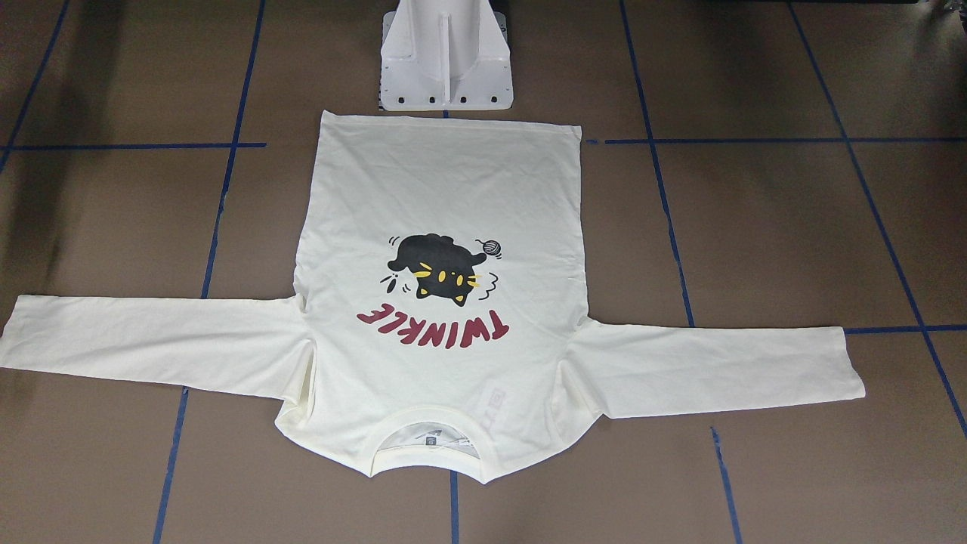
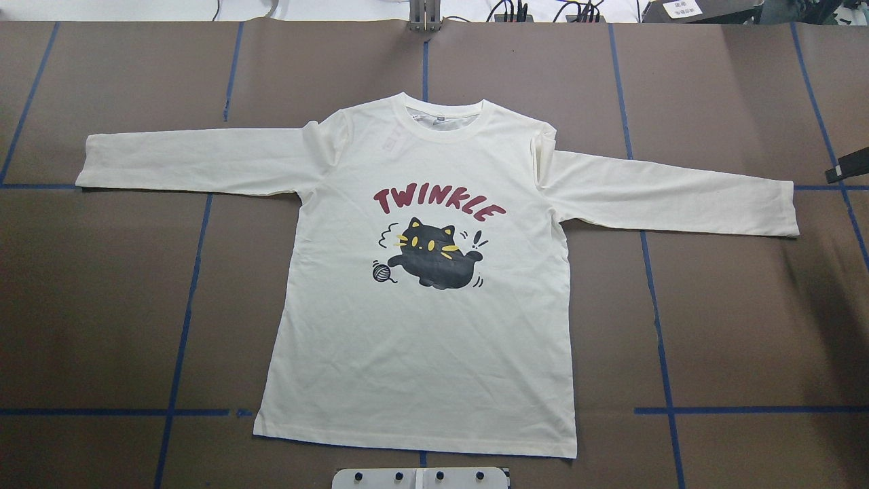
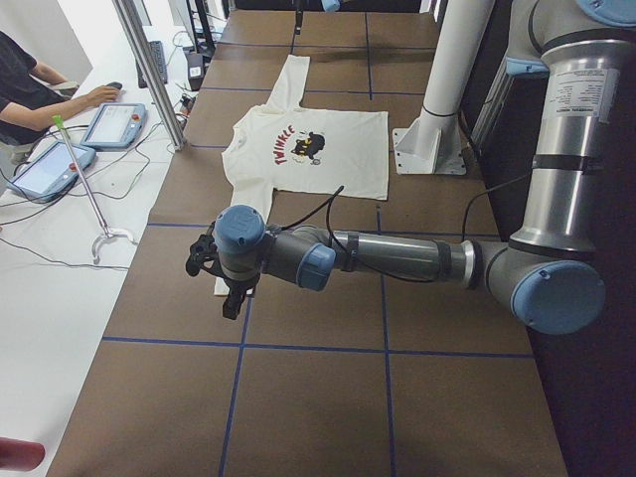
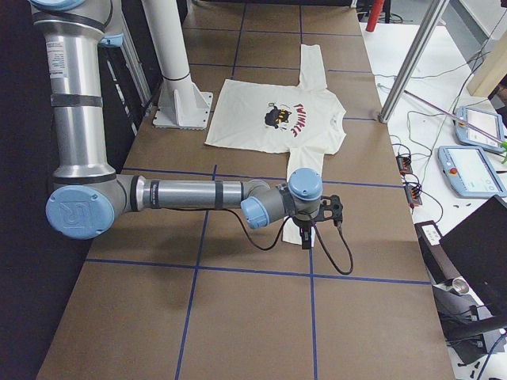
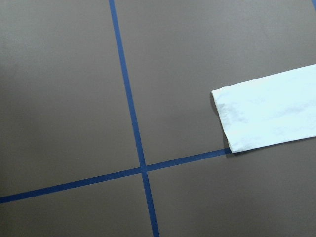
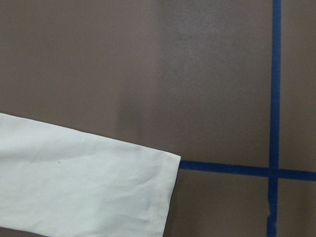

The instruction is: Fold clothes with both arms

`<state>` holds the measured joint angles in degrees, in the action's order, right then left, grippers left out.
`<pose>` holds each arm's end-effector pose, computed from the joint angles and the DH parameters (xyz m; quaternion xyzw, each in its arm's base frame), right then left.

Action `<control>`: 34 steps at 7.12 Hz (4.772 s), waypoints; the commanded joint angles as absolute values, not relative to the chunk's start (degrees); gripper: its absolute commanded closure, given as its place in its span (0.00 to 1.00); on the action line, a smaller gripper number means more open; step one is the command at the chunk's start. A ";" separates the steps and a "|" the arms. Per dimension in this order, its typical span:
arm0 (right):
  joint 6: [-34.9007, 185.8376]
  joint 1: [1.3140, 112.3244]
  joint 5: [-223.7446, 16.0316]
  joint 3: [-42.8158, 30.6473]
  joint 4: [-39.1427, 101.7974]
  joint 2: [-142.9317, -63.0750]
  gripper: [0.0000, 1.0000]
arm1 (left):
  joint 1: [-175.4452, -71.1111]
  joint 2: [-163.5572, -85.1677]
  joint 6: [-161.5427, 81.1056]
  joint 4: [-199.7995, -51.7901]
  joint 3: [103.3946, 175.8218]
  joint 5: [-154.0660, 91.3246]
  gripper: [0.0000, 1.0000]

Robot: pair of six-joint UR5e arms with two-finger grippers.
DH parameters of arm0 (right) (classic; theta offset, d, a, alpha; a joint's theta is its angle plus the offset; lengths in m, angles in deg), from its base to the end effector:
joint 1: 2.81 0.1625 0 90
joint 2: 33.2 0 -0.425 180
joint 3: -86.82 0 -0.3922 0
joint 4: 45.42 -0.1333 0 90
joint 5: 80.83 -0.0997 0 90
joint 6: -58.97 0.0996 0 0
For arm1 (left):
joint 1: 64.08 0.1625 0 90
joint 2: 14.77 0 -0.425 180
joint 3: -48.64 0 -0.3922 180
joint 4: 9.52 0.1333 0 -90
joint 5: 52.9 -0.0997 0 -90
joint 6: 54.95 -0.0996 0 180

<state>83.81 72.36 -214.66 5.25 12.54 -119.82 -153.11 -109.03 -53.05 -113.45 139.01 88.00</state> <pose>-0.0753 -0.5358 0.6401 0.0805 -0.4149 -0.0081 0.9063 -0.0469 -0.5379 0.5825 0.1349 0.4276 0.0621 0.8917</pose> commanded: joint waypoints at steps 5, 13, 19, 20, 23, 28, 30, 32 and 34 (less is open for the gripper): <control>86.48 64.34 -209.58 13.26 11.88 -115.37 0.00 | -152.15 -109.07 -52.31 -113.75 138.64 88.25 0.00; 86.30 63.46 -210.30 14.75 11.89 -115.02 0.28 | -152.24 -108.90 -52.58 -115.42 138.46 88.16 0.00; 86.30 63.46 -211.87 14.23 11.80 -115.02 0.98 | -152.24 -108.99 -52.58 -115.42 138.38 88.16 0.00; 86.30 63.54 -213.97 13.44 11.71 -114.93 1.00 | -152.24 -109.07 -52.49 -115.34 138.38 88.16 0.00; 89.00 65.83 -217.14 7.38 11.45 -114.15 1.00 | -152.24 -109.16 -52.49 -115.34 138.38 88.07 0.00; 113.84 59.00 -220.16 8.85 11.62 -86.88 1.00 | -152.24 -110.39 -52.31 -115.07 138.81 87.72 0.00; 121.09 53.72 -217.60 9.30 11.45 -78.67 1.00 | -152.24 -110.39 -52.14 -115.07 138.46 87.72 0.00; 121.28 49.68 -217.33 7.47 9.88 -75.04 1.00 | -152.24 -110.48 -52.05 -115.07 138.11 87.63 0.00; 122.15 40.39 -207.91 1.86 4.62 -76.08 1.00 | -152.24 -110.39 -52.05 -115.07 138.11 87.63 0.00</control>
<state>121.55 45.98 -214.03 5.14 7.77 -75.72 -152.24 -110.43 -52.02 -115.08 138.15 87.69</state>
